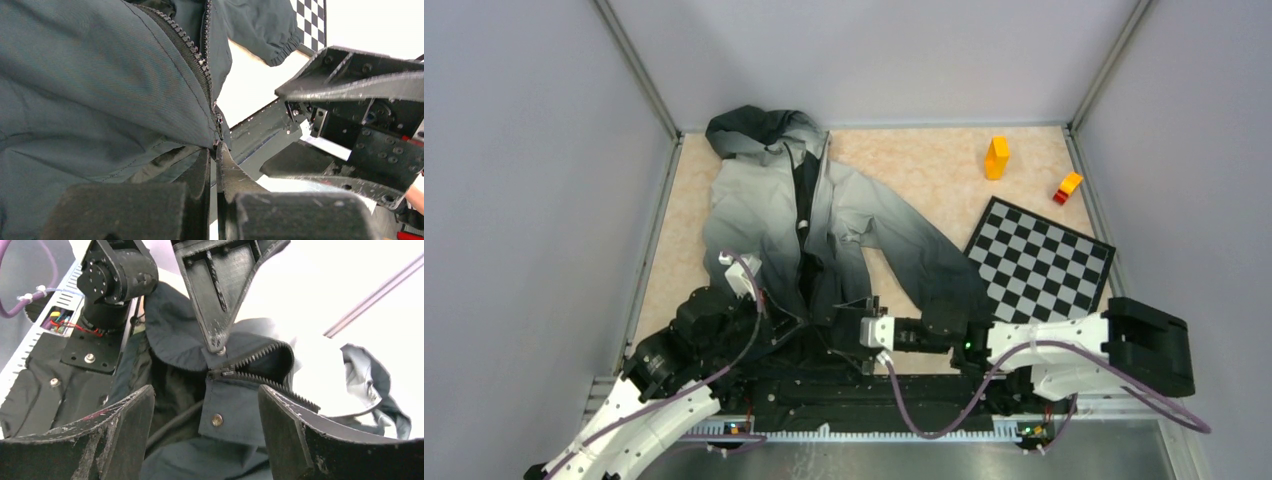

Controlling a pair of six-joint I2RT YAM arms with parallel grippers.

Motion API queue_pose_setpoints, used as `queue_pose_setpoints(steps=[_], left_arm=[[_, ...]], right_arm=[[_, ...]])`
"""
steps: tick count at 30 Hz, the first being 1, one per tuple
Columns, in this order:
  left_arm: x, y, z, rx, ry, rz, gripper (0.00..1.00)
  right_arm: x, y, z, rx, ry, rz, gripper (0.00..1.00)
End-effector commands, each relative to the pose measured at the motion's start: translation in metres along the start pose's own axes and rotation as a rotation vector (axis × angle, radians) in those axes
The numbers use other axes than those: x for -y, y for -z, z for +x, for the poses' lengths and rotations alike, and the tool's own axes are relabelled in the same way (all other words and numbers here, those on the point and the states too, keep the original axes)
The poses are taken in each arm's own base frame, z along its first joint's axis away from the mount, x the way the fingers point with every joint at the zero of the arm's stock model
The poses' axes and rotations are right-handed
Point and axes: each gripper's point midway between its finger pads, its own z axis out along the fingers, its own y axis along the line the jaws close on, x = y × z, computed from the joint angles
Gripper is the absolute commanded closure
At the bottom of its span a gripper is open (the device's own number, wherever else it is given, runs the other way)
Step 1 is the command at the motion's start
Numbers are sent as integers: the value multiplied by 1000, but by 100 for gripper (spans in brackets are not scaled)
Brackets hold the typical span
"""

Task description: Zip up the jacket

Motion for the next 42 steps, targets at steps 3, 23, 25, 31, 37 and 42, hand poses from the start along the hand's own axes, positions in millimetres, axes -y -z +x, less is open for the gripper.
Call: queue_pose_setpoints(steps=[3, 23, 25, 31, 37, 42], left_arm=[[7, 1, -6, 26, 2, 33, 100], [9, 4, -7, 24, 3, 33, 100], [9, 4, -7, 25, 2, 30, 100], [9, 5, -8, 31, 0, 30, 100], [8, 6, -8, 32, 0, 26, 100], [8, 6, -9, 35, -1, 24, 100]], right_arm=[[19, -26, -44, 200, 191, 152, 30], [17, -49, -24, 208, 228, 240, 47], [16, -50, -22, 200, 234, 237, 47], [13, -53, -16, 185, 237, 226, 48], [18, -52, -10, 169, 229, 260, 53], [19, -51, -9, 169, 232, 270, 54]])
